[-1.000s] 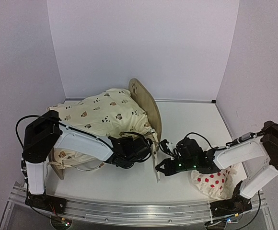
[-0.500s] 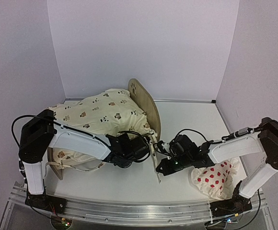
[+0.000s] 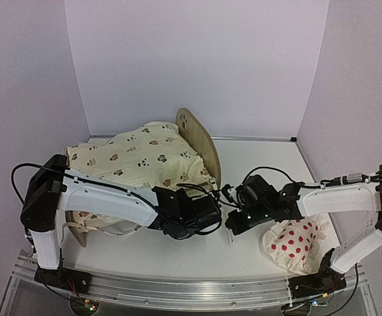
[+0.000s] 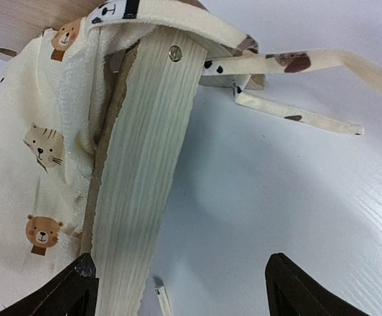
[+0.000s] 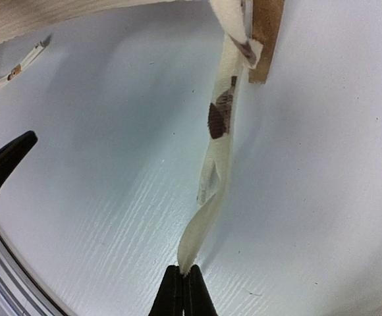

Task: Set up the pet bed

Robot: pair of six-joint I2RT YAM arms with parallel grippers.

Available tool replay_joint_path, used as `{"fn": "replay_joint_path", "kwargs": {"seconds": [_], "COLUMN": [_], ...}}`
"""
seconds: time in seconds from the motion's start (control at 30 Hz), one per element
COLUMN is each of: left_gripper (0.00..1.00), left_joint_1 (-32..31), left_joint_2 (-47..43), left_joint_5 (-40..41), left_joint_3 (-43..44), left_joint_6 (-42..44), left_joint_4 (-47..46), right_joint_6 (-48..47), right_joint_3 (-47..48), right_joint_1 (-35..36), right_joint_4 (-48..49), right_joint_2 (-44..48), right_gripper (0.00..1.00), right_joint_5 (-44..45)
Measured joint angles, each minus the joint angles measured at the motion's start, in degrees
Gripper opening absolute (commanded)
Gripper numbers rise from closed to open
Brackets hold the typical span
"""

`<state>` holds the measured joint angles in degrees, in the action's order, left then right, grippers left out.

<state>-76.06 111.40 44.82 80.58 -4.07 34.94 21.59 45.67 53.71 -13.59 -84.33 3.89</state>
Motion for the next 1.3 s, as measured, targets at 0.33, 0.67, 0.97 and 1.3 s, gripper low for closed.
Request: {"fn": "replay_joint_path", "kwargs": {"seconds": [0.33, 0.67, 0.97, 1.3], "left_gripper": [0.83, 0.80, 0.80, 0.73], "left_joint_1": [-0.6, -0.7, -0.4, -0.4], "left_joint_2": [1.2, 8.4, 11.3, 14.2], "left_joint_5": [-9.1, -18.0, -19.9, -17.9], "left_joint_3": [0.7, 1.5, 3.7, 4.5], "left_joint_6": [-5.4, -5.7, -5.9, -6.1], "left_joint_4": [-5.1, -14.7, -15.5, -19.2], "right_joint_6": [-1.6, -2.1, -2.1, -2.0], "right_joint_3": [0.1, 0.3, 0.3, 0.3], "right_joint_1": [-0.1, -0.5, -1.1, -1.9], "right_joint_4": [-3.0, -4.1, -5.8, -6.7], "right_joint_2": [0.2, -1.4, -1.8, -2.6], "right_gripper": [0.00, 0.00, 0.00, 0.00], "right_joint_5": [2.5, 3.6, 5.1, 5.8]}}
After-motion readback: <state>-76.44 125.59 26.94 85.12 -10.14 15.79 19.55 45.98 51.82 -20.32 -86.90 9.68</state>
